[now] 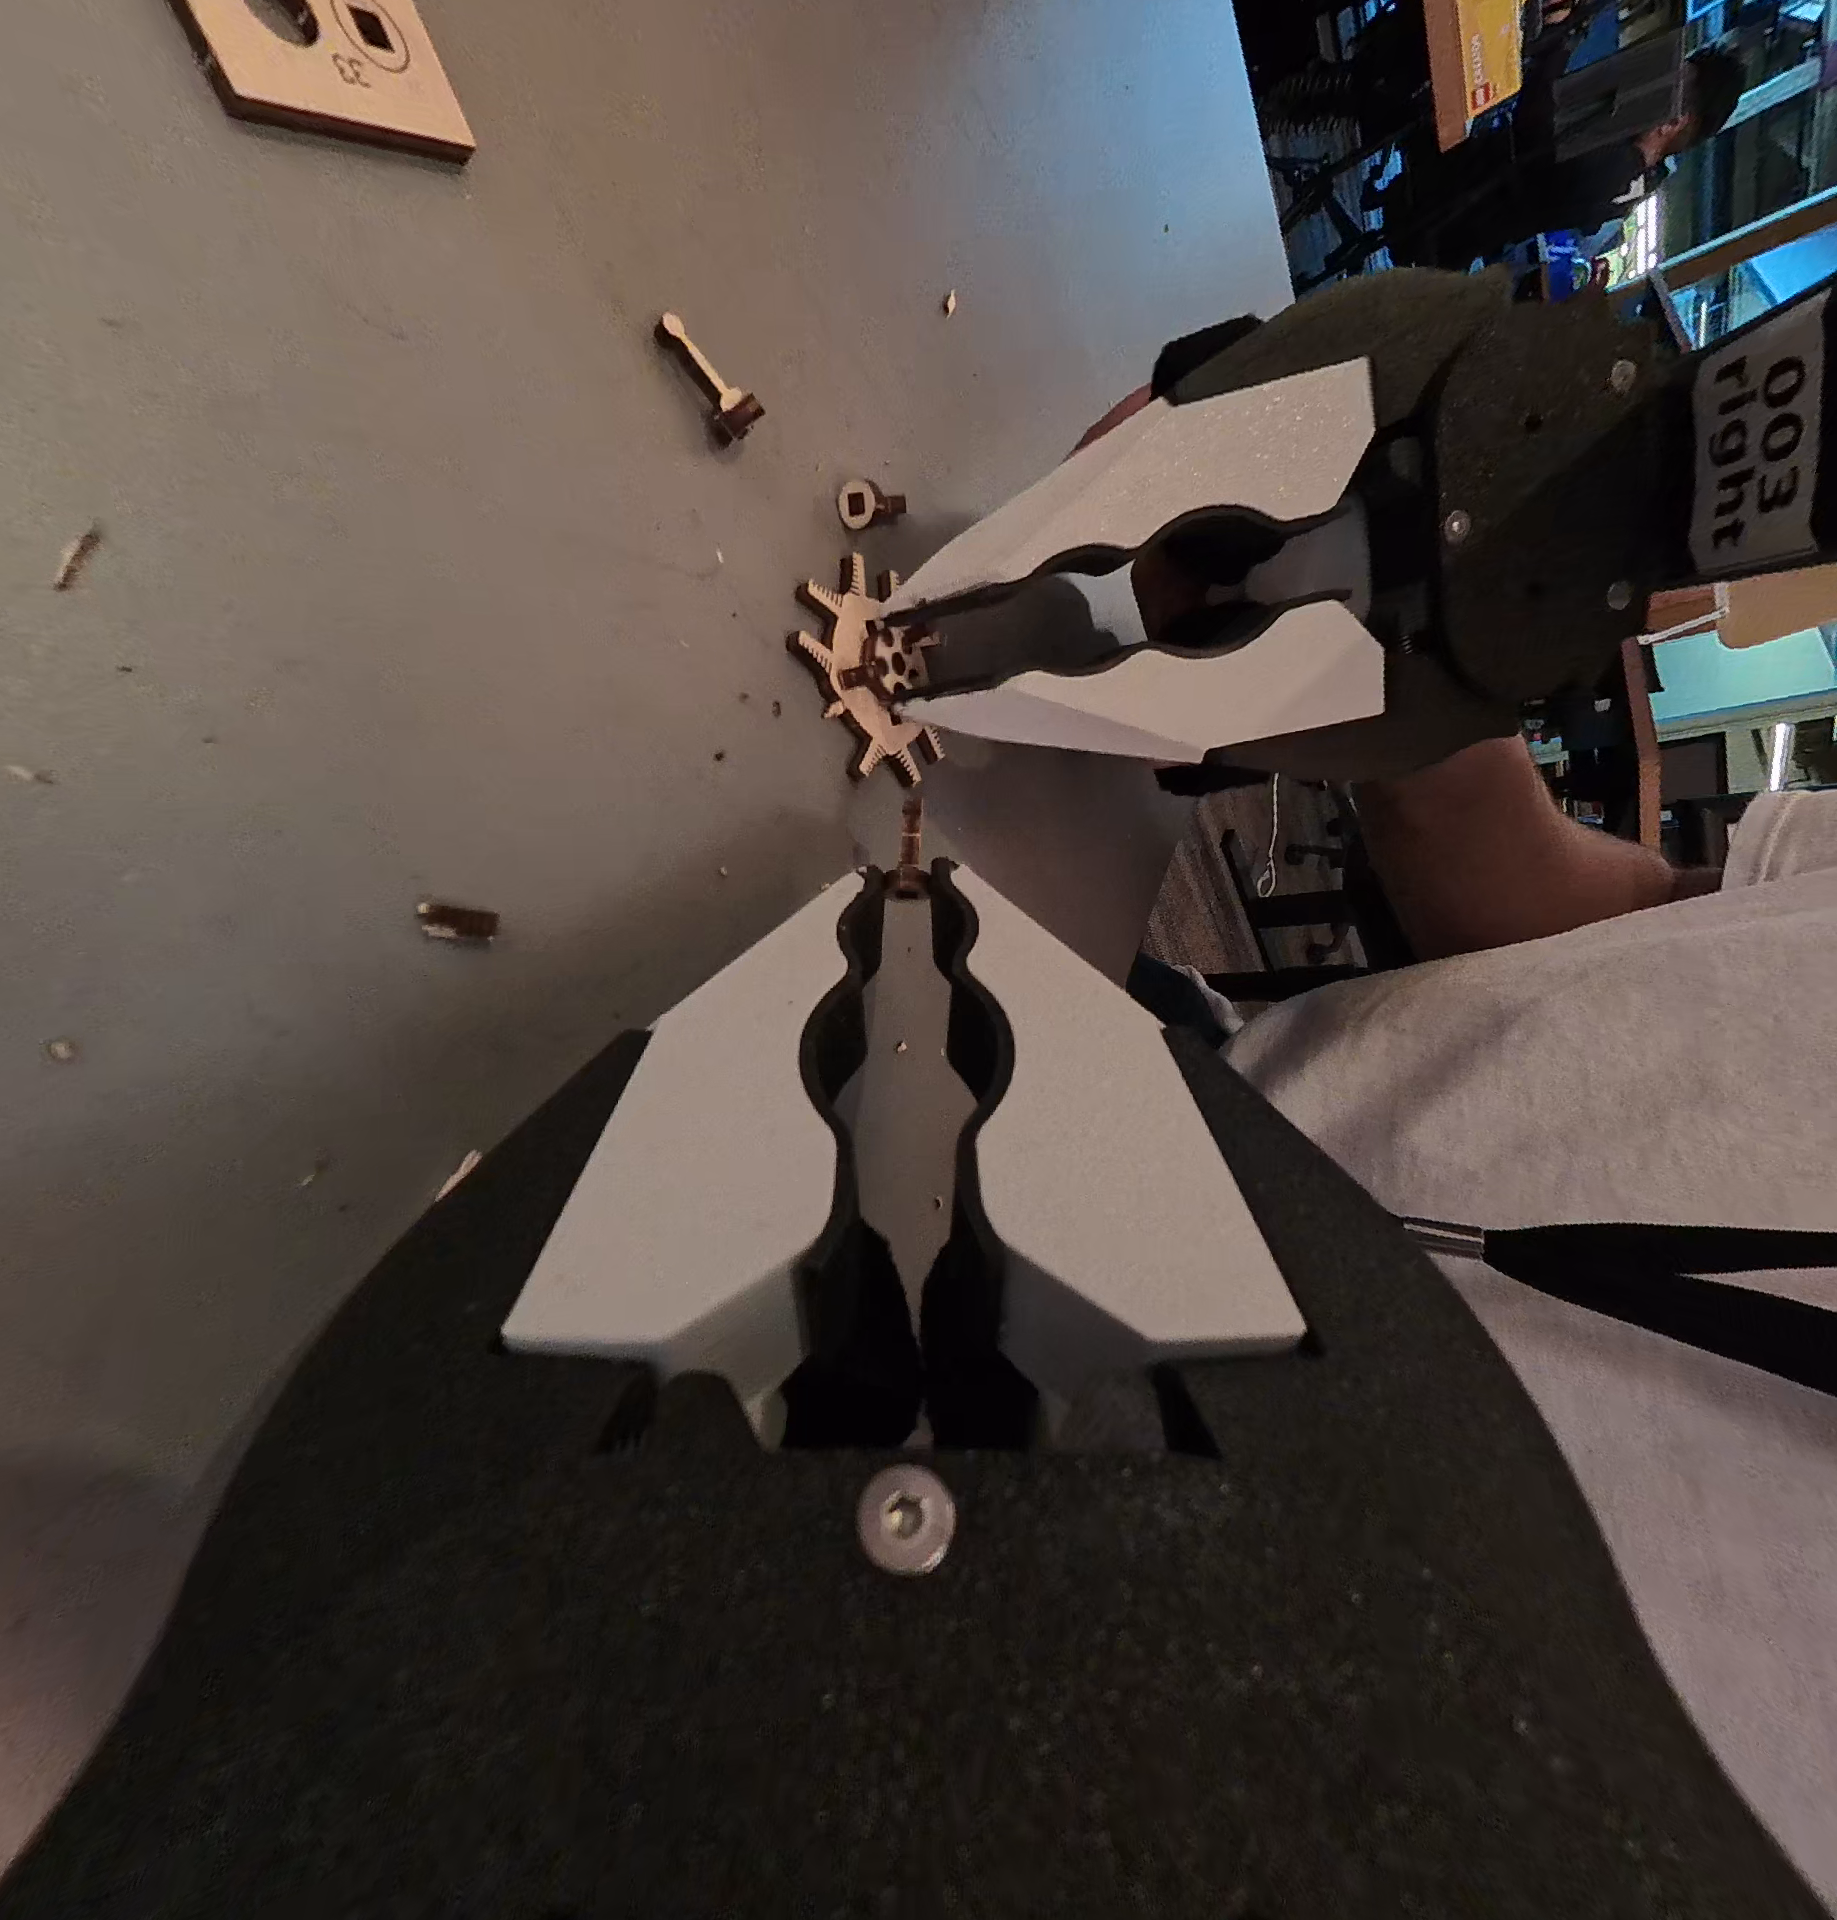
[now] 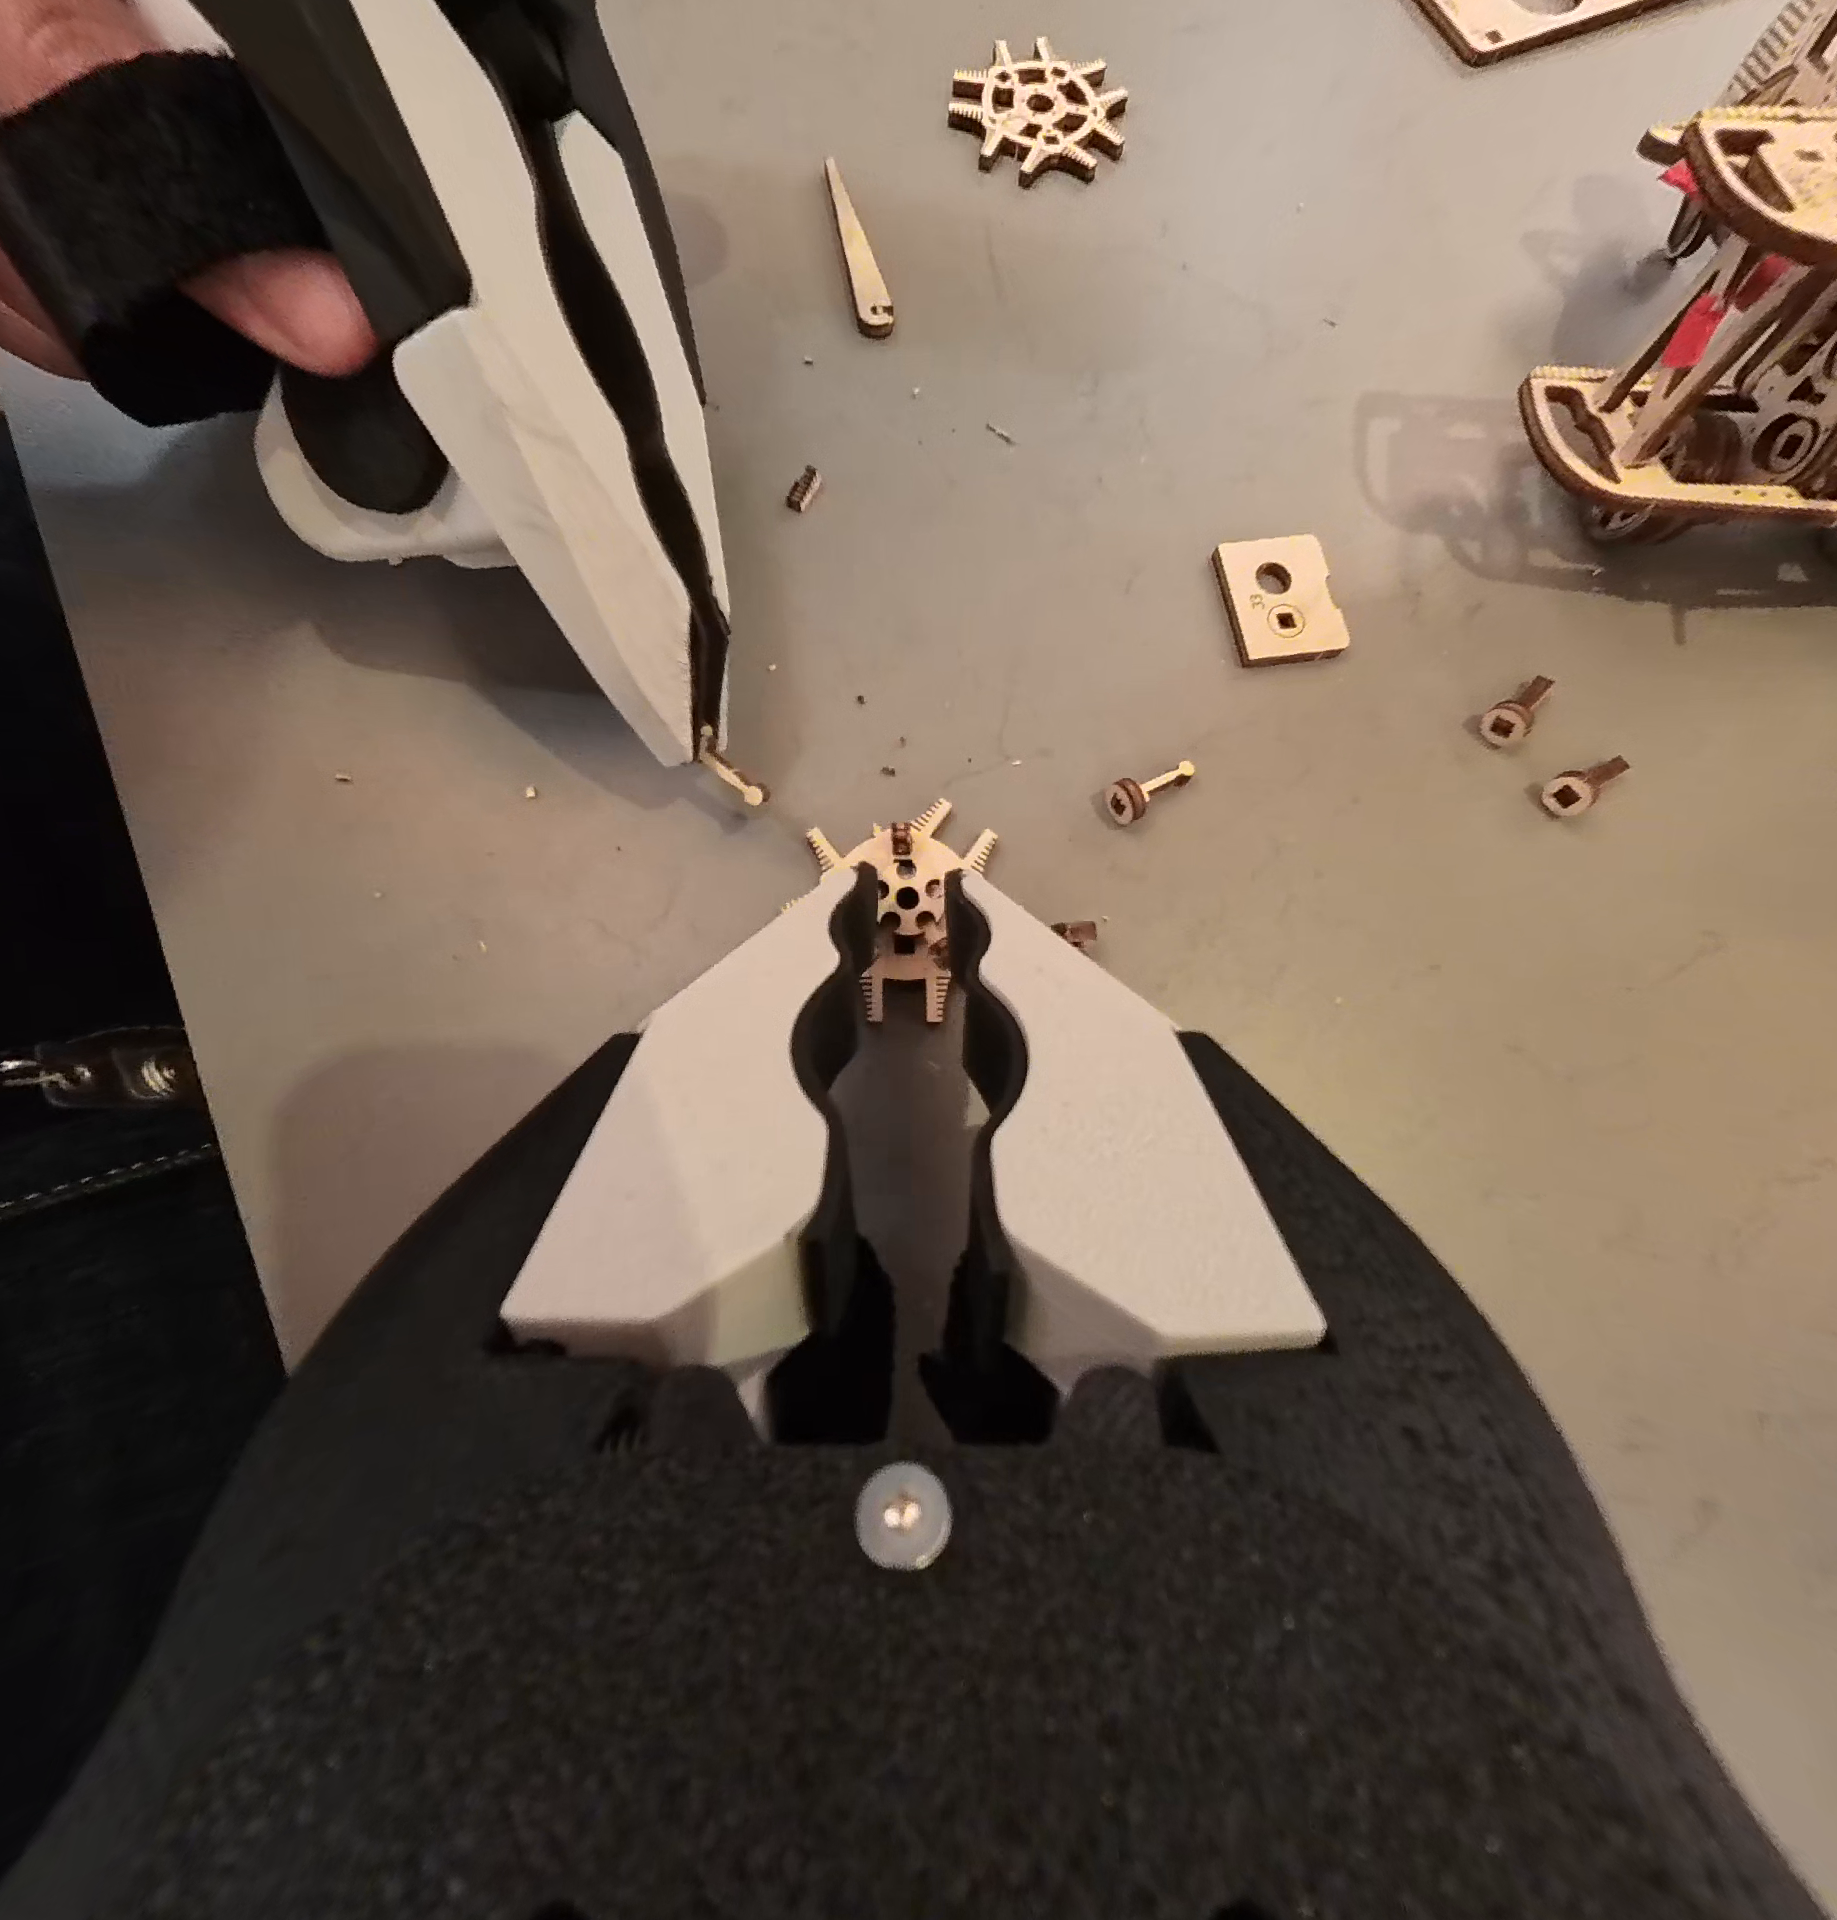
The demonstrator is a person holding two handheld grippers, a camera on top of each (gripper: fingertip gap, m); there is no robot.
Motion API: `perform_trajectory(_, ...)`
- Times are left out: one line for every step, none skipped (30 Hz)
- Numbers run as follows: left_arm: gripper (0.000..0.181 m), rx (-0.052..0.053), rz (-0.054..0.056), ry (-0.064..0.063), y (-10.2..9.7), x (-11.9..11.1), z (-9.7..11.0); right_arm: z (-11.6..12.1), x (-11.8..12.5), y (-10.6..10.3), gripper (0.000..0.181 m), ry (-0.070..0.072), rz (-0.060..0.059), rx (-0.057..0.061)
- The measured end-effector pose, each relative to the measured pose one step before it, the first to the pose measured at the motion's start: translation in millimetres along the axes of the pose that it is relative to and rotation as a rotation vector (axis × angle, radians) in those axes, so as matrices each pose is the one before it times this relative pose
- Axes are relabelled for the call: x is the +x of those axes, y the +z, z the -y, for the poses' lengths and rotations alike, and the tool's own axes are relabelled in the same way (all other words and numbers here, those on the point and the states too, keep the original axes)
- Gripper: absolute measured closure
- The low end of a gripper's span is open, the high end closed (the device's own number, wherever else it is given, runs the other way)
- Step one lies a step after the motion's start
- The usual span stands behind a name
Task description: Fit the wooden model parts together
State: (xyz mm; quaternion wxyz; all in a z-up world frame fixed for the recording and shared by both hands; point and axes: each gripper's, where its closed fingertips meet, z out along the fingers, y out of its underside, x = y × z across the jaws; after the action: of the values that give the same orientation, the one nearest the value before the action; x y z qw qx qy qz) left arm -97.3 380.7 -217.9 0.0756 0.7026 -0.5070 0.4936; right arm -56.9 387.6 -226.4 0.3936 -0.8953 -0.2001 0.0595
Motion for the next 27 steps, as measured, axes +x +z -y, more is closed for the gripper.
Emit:
perform_trajectory(0.175, -0.0002, 0.0002, -0.0006, -0.04, -0.21, -0.14, 0.89, 0.61, -0.55, 0.169, -0.0042, -0.0053, 0.0037)
perform_trajectory(0.175, 0.0006, -0.0003, -0.0010, -0.03, -0.03, 0.01, 1.01, -0.13, -0.59, 0.170, -0.0024, -0.0015, 0.0038)
perform_trajectory(0.175, 0.0009, -0.0004, -0.0007, -0.07, -0.10, 0.10, 0.20, -0.79, -0.12, 0.169, -0.0008, 0.0032, -0.0017)
perform_trajectory(0.175, 0.0002, 0.0000, -0.0002, -0.22, -0.03, 0.08, 0.26, -0.69, -0.01, 0.169, -0.0034, 0.0021, -0.0008)
perform_trajectory(0.175, 0.0002, 0.0008, 0.0001, -0.11, -0.19, 0.00, 0.14, -0.65, 0.03, 0.170, -0.0072, -0.0001, 0.0002)
perform_trajectory(0.175, 0.0005, 0.0006, 0.0004, -0.25, -0.09, 0.17, -0.54, -1.16, 0.21, 0.170, -0.0100, 0.0035, -0.0042)
perform_trajectory(0.175, -0.0001, -0.0001, 0.0005, -0.01, -0.02, -0.02, -0.57, -0.71, 0.31, 0.170, -0.0085, 0.0011, -0.0039)
perform_trajectory(0.175, -0.0005, -0.0003, 0.0002, -0.08, 0.11, -0.02, -0.36, 0.10, 0.36, 0.169, -0.0058, -0.0035, -0.0032)
perform_trajectory(0.175, 0.0007, -0.0004, 0.0001, -0.12, 0.06, 0.11, 0.21, 0.06, -0.02, 0.170, -0.0065, -0.0023, 0.0000)
perform_trajectory(0.175, 0.0007, -0.0007, 0.0003, -0.11, 0.23, 0.10, 0.78, 0.44, -0.52, 0.170, -0.0086, -0.0047, 0.0027)
perform_trajectory(0.175, -0.0009, -0.0010, 0.0006, 0.01, 0.31, -0.18, 0.28, 0.79, -1.32, 0.169, -0.0140, -0.0051, -0.0018)
perform_trajectory(0.175, -0.0008, -0.0003, 0.0009, -0.10, 0.21, -0.08, 0.12, 0.38, -2.24, 0.170, -0.0151, 0.0057, -0.0032)
perform_trajectory(0.175, 0.0004, 0.0002, 0.0013, -0.18, 0.26, 0.08, 2.29, -0.11, -3.17, 0.170, -0.0079, 0.0167, 0.0097)
perform_trajectory(0.175, -0.0009, -0.0007, 0.0018, -0.07, 0.55, 0.00, 3.97, -0.45, -3.21, 0.170, -0.0079, 0.0254, 0.0207)
perform_trajectory(0.175, -0.0013, -0.0010, 0.0033, -0.01, 0.76, 0.02, 4.00, -0.18, -2.56, 0.170, -0.0175, 0.0288, 0.0162)
perform_trajectory(0.175, -0.0005, 0.0002, 0.0049, -0.23, 0.72, 0.09, 2.12, 0.65, -1.60, 0.170, -0.0256, 0.0258, 0.0030)
perform_trajectory(0.175, -0.0013, 0.0012, 0.0059, -0.16, 0.70, -0.22, 0.06, 1.91, -0.42, 0.170, -0.0262, 0.0205, -0.0087)
perform_trajectory(0.175, -0.0019, 0.0023, 0.0064, -0.28, 0.44, -0.50, -0.57, 3.02, 0.44, 0.170, -0.0221, 0.0152, -0.0099)
perform_trajectory(0.175, -0.0013, 0.0046, 0.0052, -0.46, -0.22, -0.64, -0.14, 0.74, 0.64, 0.170, -0.0169, 0.0262, -0.0038)
perform_trajectory(0.175, 0.0003, 0.0069, 0.0029, -0.57, -0.79, -0.63, 0.56, -2.12, 0.52, 0.170, -0.0107, 0.0389, 0.0014)
perform_trajectory(0.175, 0.0014, 0.0068, 0.0001, -0.76, -1.06, -0.67, -0.20, -0.43, 0.52, 0.170, -0.0044, 0.0220, -0.0023)
perform_trajectory(0.175, 0.0025, 0.0046, -0.0021, -0.81, -0.82, -0.54, -0.27, 0.38, 0.39, 0.170, -0.0005, 0.0120, -0.0006)
perform_trajectory(0.175, 0.0041, 0.0028, -0.0030, -0.99, -0.49, -0.22, -0.53, 0.27, 0.42, 0.170, -0.0002, 0.0070, 0.0001)
perform_trajectory(0.175, 0.0048, 0.0020, -0.0030, -0.93, -0.32, 0.01, -1.23, 1.70, 0.24, 0.170, -0.0019, -0.0055, -0.0039)
perform_trajectory(0.175, 0.0038, 0.0013, -0.0020, -0.76, -0.22, 0.06, -1.17, -0.03, 0.15, 0.170, -0.0037, 0.0033, -0.0025)
perform_trajectory(0.175, 0.0019, 0.0005, -0.0006, -0.40, -0.01, 0.05, -0.39, -0.94, 0.40, 0.170, -0.0009, 0.0089, -0.0009)
perform_trajectory(0.175, 0.0008, 0.0002, 0.0011, -0.22, 0.12, 0.09, -0.27, -0.59, 0.83, 0.170, 0.0004, 0.0067, -0.0031)
